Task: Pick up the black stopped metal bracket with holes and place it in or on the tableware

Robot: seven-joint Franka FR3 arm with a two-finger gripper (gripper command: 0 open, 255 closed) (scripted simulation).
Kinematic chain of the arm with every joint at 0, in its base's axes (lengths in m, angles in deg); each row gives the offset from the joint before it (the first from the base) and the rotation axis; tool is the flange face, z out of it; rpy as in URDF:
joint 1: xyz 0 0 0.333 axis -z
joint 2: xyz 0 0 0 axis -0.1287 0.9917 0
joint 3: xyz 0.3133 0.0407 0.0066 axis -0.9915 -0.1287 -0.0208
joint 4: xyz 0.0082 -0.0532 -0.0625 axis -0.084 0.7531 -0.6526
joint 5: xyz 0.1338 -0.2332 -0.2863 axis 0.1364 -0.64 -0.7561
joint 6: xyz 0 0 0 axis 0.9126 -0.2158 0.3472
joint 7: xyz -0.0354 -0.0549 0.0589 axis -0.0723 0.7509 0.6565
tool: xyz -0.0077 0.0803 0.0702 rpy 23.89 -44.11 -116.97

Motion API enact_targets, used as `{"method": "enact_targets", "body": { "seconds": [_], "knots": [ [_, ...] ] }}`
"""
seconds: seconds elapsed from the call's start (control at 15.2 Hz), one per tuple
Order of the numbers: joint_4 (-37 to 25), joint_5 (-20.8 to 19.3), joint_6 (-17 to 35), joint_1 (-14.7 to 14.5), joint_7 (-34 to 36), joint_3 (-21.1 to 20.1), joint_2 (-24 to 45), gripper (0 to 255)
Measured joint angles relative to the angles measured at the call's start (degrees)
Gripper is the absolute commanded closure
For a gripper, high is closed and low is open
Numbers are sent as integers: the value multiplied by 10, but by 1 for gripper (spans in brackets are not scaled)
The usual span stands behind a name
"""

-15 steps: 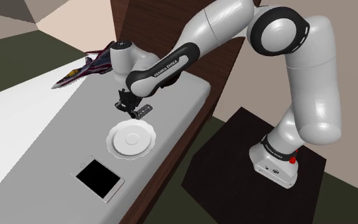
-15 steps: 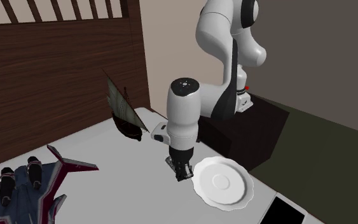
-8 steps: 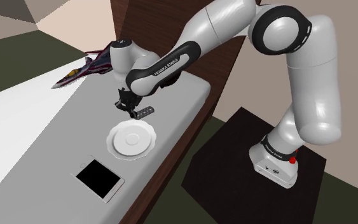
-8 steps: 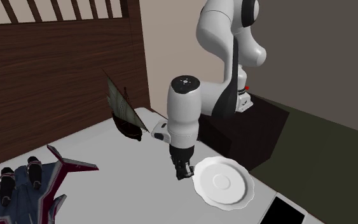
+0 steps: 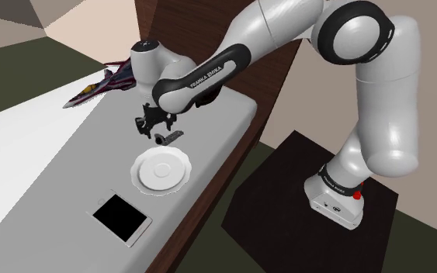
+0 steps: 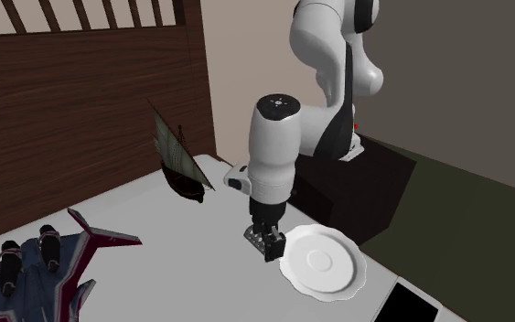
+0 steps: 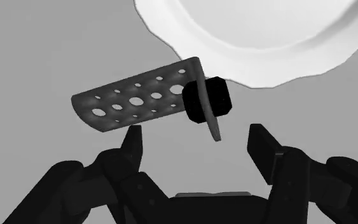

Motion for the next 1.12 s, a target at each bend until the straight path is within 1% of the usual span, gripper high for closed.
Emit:
{"method": "enact_targets", "body": {
  "seconds": [0.07,0.26,0.33,0.53,0.79,1.12],
  "knots": [
    [14,-3,-4,-19,53,9,-16,0],
    [22,-14,-36,-81,227,37,-45,0],
    [25,-16,-39,-90,257,42,-47,0],
    [27,-21,-31,-97,286,49,-39,0],
    [30,-27,-11,-98,293,54,-22,0],
    [32,-28,-6,-98,295,55,-19,0]
  ]
}}
